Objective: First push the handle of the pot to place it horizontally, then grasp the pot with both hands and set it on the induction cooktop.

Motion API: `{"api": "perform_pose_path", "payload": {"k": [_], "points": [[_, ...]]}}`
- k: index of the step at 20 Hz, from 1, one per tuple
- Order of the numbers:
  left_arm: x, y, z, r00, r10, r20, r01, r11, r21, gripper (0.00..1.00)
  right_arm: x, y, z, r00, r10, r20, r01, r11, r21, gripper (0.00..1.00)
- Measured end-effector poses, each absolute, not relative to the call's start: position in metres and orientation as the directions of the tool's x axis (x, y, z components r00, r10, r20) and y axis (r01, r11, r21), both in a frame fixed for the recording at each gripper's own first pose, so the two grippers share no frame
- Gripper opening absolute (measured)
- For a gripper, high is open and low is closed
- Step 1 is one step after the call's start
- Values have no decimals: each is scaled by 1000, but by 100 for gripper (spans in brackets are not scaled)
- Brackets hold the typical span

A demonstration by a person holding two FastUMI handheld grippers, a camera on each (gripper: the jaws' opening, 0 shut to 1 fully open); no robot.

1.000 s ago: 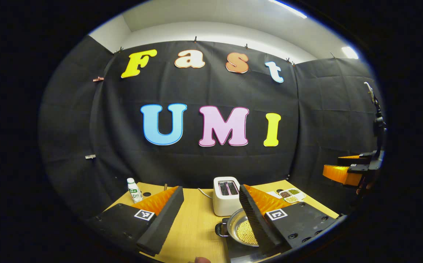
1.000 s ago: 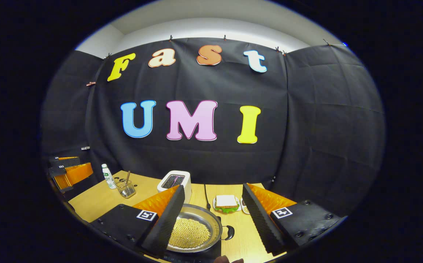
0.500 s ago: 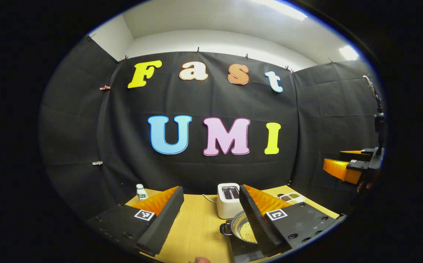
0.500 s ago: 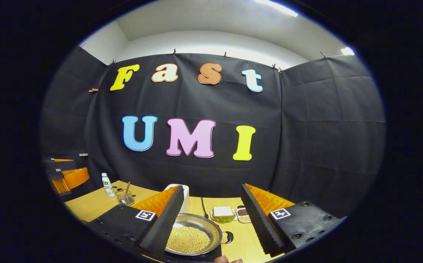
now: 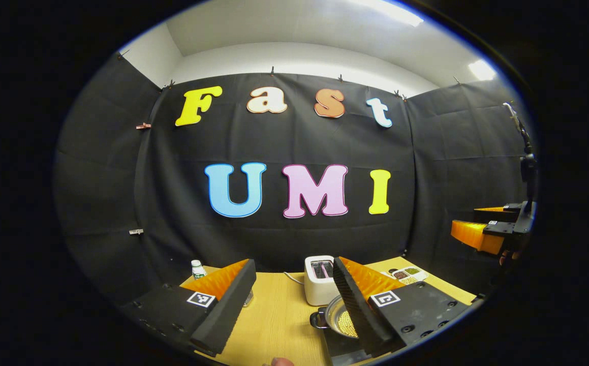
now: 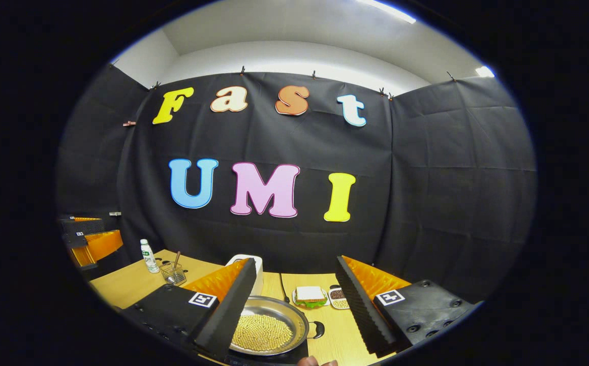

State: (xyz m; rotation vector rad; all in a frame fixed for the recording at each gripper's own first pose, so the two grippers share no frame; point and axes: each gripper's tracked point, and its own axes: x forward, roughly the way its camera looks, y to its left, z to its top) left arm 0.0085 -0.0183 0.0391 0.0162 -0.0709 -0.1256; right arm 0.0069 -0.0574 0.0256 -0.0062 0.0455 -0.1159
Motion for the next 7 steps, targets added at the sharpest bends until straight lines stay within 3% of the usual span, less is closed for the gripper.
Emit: {"api": "perform_pose_path", "payload": {"k": [7], "points": [[11,-18,36,991,-119,55,119,993,14,95,11,-59,23,993,-104,-54,104,995,-6,97]]}}
